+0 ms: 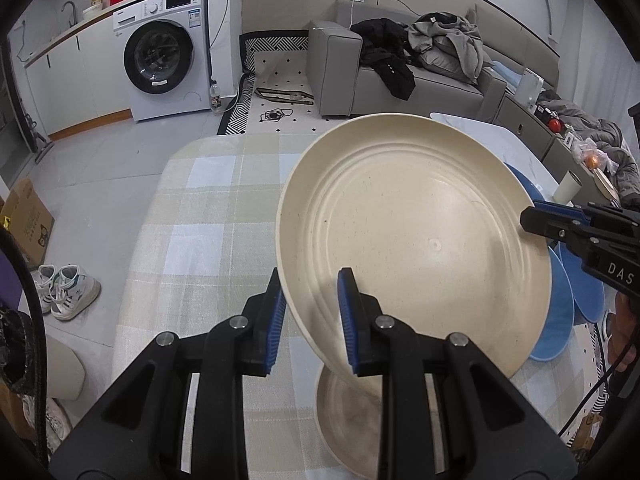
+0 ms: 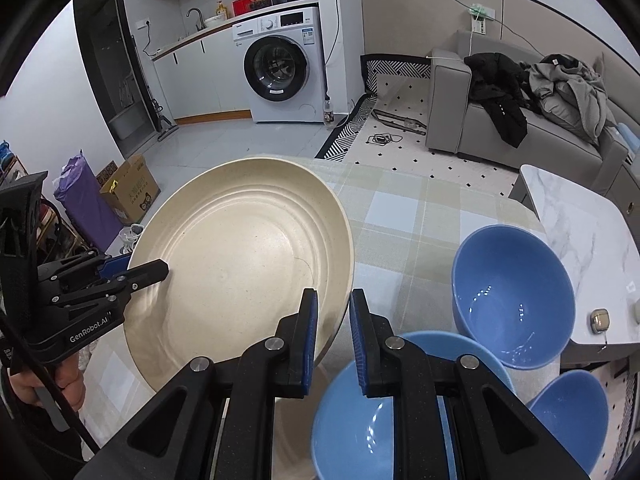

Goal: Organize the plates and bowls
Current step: 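Lift the gripped cream plate with the left tool, then carry the cream plate with both tools toward the stacked cream plates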

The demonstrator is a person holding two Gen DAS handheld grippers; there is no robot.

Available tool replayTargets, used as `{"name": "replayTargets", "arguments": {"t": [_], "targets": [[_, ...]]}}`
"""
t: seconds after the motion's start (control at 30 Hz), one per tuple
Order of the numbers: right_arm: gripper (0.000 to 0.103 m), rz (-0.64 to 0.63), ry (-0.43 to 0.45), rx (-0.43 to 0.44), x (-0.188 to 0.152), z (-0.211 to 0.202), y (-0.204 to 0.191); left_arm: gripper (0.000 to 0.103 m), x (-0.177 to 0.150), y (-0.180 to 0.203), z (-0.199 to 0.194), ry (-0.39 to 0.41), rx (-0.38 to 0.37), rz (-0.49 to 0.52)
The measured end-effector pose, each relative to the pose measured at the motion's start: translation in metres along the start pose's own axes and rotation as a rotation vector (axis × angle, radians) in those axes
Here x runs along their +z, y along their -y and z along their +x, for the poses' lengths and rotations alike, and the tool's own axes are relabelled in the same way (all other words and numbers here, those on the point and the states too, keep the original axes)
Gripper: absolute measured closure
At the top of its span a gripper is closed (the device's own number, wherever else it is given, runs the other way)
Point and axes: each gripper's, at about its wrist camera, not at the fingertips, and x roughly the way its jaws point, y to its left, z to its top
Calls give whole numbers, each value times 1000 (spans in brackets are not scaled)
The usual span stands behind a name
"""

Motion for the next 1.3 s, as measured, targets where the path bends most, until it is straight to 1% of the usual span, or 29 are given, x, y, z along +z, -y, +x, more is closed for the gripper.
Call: {"name": "replayTargets", "arguments": {"t": [0.3, 0.63, 0.73, 0.93, 1.3], "targets": [[86, -9, 34, -20, -30, -26, -12, 81, -30, 12, -29, 9, -10, 12], [86, -14, 49, -24, -61, -35, -24, 81, -59, 19, -44, 9, 5, 29], [86, -13, 58, -16, -68, -39, -26, 80, -60, 16, -41, 6, 2, 27], [86, -8, 69, -20, -81, -45, -33, 80, -72, 14, -45, 12, 12, 36], [86, 8, 81, -22, -100, -49, -46, 79, -94, 4, -41, 6, -7, 47]]}}
